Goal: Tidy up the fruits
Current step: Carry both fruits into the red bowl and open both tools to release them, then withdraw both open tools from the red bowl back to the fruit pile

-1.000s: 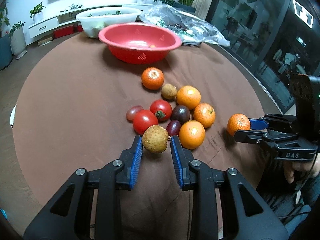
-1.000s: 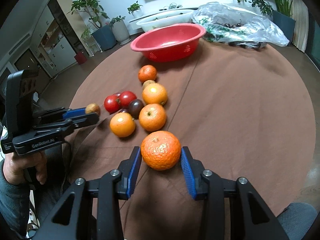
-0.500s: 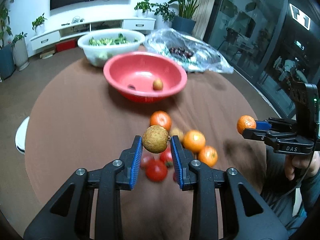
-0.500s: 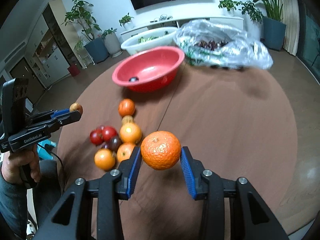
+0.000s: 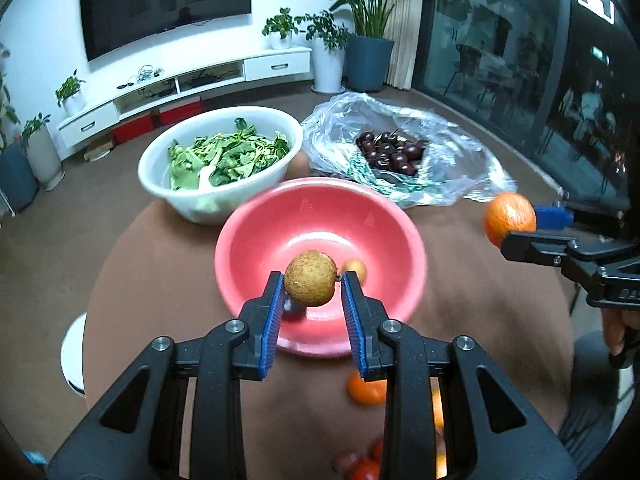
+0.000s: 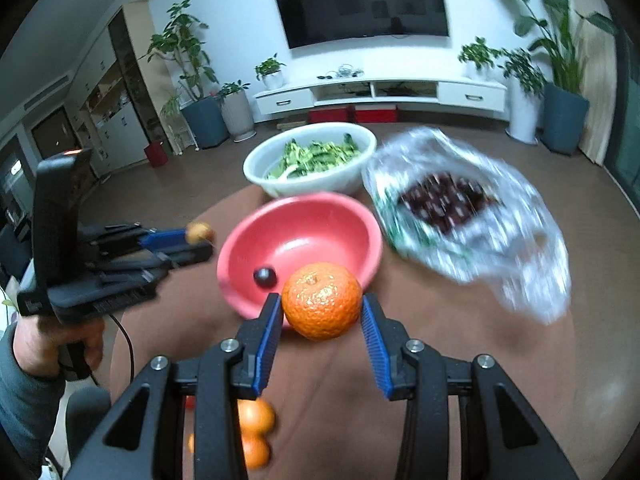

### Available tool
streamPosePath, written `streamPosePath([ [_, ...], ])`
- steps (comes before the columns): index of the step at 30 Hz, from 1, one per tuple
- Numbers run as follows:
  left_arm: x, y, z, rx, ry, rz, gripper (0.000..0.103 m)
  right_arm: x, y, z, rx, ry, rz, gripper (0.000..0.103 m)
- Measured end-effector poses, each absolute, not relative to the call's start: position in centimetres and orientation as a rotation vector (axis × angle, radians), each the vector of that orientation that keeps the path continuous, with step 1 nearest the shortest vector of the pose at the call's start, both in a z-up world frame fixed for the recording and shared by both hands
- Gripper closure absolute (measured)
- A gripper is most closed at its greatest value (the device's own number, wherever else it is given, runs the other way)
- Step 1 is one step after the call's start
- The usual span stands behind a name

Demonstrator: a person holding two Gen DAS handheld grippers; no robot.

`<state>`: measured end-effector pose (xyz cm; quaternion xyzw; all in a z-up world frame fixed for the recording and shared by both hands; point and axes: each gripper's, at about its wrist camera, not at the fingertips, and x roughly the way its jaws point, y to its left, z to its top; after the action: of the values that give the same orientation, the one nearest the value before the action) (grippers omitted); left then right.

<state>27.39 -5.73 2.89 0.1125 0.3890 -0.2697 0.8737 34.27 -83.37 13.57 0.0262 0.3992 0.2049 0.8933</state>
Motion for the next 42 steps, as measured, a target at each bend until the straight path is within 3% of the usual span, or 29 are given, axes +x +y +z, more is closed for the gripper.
streamPosePath([
  [12, 32.9, -9.8, -4.4, 0.281, 0.948, -0.578, 0.076, 43.9, -78.2, 7.6, -0.061, 0.983, 0.426, 0.06],
  [26, 33.8, -10.6, -6.6, 0.326, 0.965, -0.561, 0.073, 45.9, -76.1, 4.5, -0.143, 1.042, 0.415, 0.059],
  [27, 33.7, -10.7, -6.5, 0.324, 0.966, -0.565, 0.064, 46.0, -76.3, 4.6, -0.133, 1.043, 0.417, 0.059],
  [28, 33.7, -10.7, -6.5, 0.323, 0.964, -0.567, 0.041, 46.0, -76.3, 4.6, -0.124, 1.043, 0.418, 0.059],
  [30, 33.6, -10.6, -6.3, 0.32, 0.942, -0.557, 0.026, 46.1, -76.2, 4.6, -0.122, 1.046, 0.417, 0.059],
  [39, 32.2, -9.6, -4.3, 0.285, 0.907, -0.561, 0.025, 45.2, -76.9, 5.9, -0.09, 1.023, 0.417, 0.05],
  [42, 30.8, -8.5, -2.9, 0.263, 0.876, -0.552, 0.019, 44.0, -77.7, 7.3, -0.062, 0.992, 0.422, 0.046],
])
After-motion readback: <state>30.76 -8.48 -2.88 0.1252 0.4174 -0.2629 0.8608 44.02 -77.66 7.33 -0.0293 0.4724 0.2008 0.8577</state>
